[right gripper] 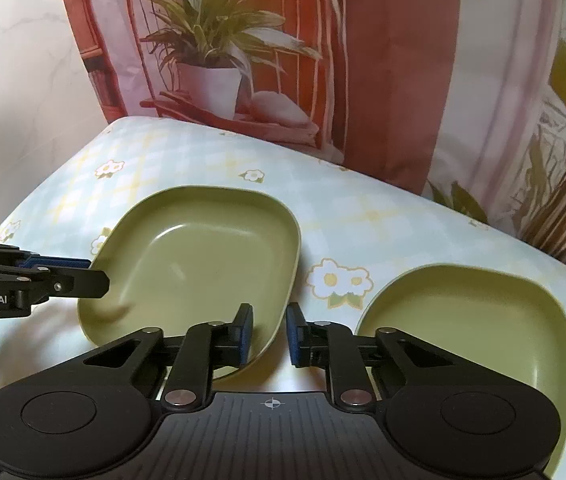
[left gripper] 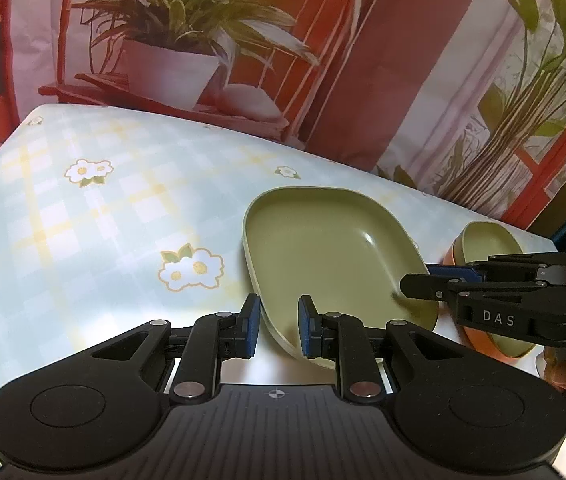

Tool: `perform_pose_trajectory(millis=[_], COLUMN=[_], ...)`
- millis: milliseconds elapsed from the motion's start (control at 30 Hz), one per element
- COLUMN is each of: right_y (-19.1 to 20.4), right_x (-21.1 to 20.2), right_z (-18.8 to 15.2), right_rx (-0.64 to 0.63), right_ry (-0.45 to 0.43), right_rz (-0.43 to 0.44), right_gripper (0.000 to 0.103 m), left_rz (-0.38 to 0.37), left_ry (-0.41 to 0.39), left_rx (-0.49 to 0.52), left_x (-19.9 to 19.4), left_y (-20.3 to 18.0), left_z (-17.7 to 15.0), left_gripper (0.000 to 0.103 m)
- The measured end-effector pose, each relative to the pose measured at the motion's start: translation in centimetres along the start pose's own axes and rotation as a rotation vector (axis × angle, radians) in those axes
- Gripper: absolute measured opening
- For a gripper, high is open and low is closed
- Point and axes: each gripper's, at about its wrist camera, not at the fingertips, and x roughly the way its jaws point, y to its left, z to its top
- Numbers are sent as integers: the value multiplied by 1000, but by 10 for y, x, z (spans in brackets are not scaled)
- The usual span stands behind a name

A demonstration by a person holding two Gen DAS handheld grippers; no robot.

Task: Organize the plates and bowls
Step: 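Close both tools on the sage-green plate rim and lift it, then lower the sage-green plate with both tools onto the plate stack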

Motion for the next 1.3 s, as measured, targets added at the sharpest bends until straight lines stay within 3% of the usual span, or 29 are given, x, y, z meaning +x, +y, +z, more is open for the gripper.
perform_pose_trajectory(millis=[333,633,933,1300], right_y=[-1,-24,-77,-122], right_x=[-27,-77,-121,-132], right_z=[4,0,-29,-65], right_rx=[1,18,76,140], right_ry=[-69,-149,-193,-201], right_rz=[1,-11,-75,-123], right_gripper=[13,12,12,12], left_rz=[8,-34,-92,-108], left_ry=[-61,-103,-90,-39], left_rx=[51,125,217,283], left_x=[-29,-50,-39,-11], left_y=[-20,-70,-138,-177], left_z=[10,22,17,-2], left_gripper=[21,21,21,21])
